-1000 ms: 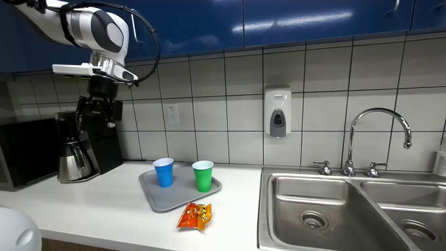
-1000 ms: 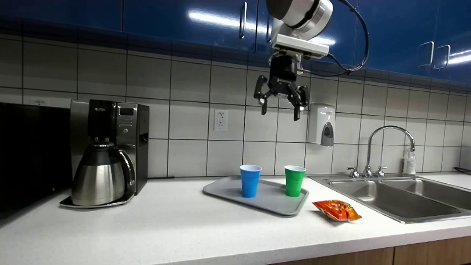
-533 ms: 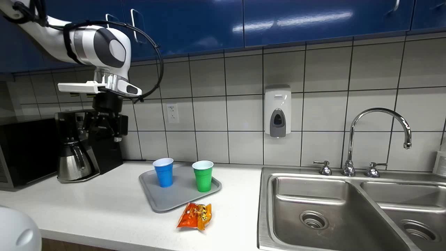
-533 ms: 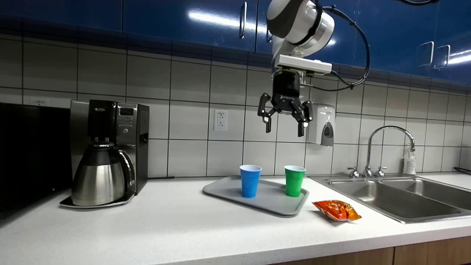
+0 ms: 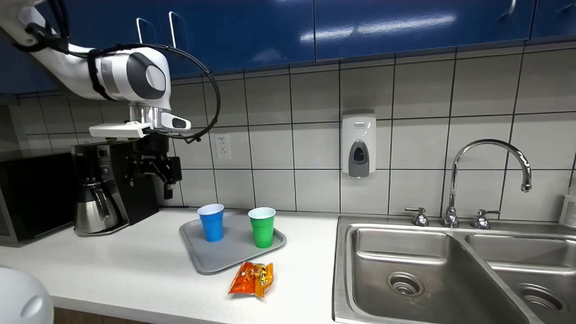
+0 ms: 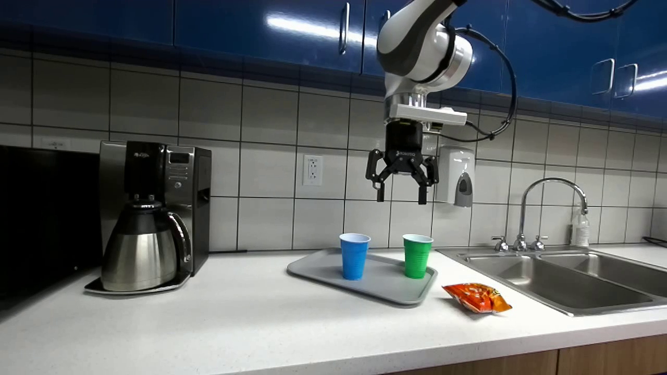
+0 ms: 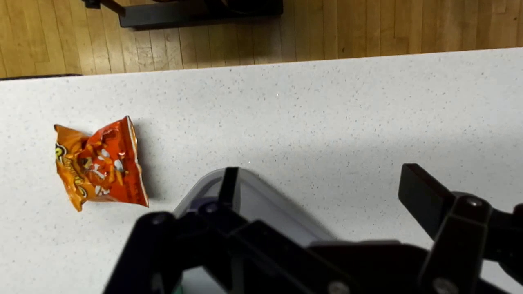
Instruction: Remove the cups from the tray and put them on the counter.
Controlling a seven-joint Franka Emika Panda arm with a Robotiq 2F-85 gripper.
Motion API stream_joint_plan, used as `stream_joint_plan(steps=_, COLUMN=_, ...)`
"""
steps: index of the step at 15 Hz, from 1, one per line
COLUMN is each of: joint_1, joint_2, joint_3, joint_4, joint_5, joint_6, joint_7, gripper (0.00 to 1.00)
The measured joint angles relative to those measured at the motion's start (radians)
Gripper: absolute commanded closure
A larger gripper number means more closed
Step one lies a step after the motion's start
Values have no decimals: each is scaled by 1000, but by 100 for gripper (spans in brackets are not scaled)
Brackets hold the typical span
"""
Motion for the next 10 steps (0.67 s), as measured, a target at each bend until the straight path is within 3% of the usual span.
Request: stream_joint_plan(steps=10, joint_1=-3, joint_2=72, joint_3=-38, joint_4=14, joint_5=-30, joint_6=88, joint_7=-156, gripper=0)
